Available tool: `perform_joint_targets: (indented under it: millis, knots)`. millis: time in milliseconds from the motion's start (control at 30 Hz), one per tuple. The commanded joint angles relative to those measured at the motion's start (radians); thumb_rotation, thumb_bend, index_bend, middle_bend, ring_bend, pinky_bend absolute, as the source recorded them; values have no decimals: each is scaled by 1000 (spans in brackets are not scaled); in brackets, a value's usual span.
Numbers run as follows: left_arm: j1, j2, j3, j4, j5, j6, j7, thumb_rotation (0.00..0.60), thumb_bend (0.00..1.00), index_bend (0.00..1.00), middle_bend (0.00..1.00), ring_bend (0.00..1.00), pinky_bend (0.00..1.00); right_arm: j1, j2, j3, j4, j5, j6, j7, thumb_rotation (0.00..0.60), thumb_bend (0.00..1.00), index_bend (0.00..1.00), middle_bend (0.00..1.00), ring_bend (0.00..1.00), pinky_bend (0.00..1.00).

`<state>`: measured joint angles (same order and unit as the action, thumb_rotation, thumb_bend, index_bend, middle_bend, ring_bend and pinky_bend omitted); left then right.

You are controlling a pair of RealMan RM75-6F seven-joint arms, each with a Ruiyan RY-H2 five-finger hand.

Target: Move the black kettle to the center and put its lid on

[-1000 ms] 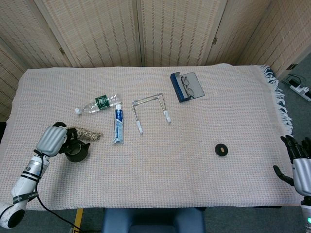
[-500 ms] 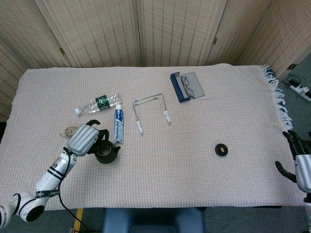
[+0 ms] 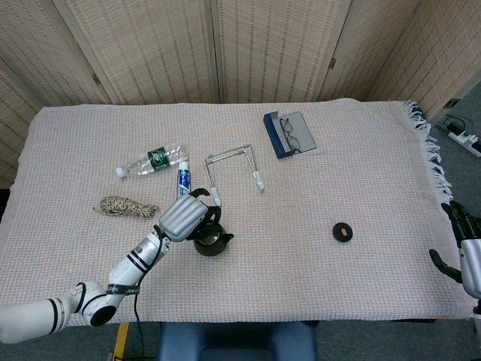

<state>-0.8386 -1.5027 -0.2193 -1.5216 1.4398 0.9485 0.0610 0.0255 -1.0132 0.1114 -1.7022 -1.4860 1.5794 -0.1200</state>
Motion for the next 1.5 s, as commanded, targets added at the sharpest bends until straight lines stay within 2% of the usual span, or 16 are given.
perform_joint_targets:
  millis: [33,367,733,833,933,967,1000,1067,1167,1300,1500]
  knots:
    - [-40,-56,-8,47,-7,-22,25,600,674,758,774,754,226,-2,1,-1,0,2,2,1,600,276,113,156,245,15]
    - [-119,-182,-29,172,-46,-64,51,600,674,758,774,753,220,-9,0,-1,17,23,-4,21,600,276,113,156,245,16]
    - [-167,-253,-54,254,-86,-71,54,600,674,751,774,745,215,-11,-2,1,31,35,-9,33,600,276,113,156,247,15]
    - [-175,-257,-47,270,-111,-93,86,600,672,710,759,712,196,-11,-2,2,33,37,-9,37,600,277,113,156,247,15]
    - [-178,-244,-45,251,-170,-133,138,600,615,458,573,551,144,-13,-3,2,35,39,-7,38,600,276,113,156,247,15]
    - [-178,-239,-46,239,-186,-142,148,600,560,300,443,454,129,-13,-2,2,35,39,-7,39,600,276,113,156,246,15]
    - [-177,-233,-49,225,-202,-146,153,600,521,190,340,375,121,-14,-2,2,35,38,-6,39,600,276,113,156,247,15]
    - [-176,-228,-51,215,-219,-143,161,600,475,78,216,262,103,-14,-2,3,35,37,-3,40,600,276,113,156,246,15]
    - [-174,-222,-48,207,-236,-139,177,600,433,18,133,161,66,-16,-2,3,36,36,0,41,600,276,113,156,246,15]
    - [-170,-204,-40,176,-266,-140,210,600,385,0,32,55,11,-18,-2,3,36,36,2,43,600,276,112,156,246,15]
    - [-156,-165,-32,92,-305,-119,253,600,354,0,0,10,0,-18,-4,3,38,35,1,46,600,276,113,156,247,15]
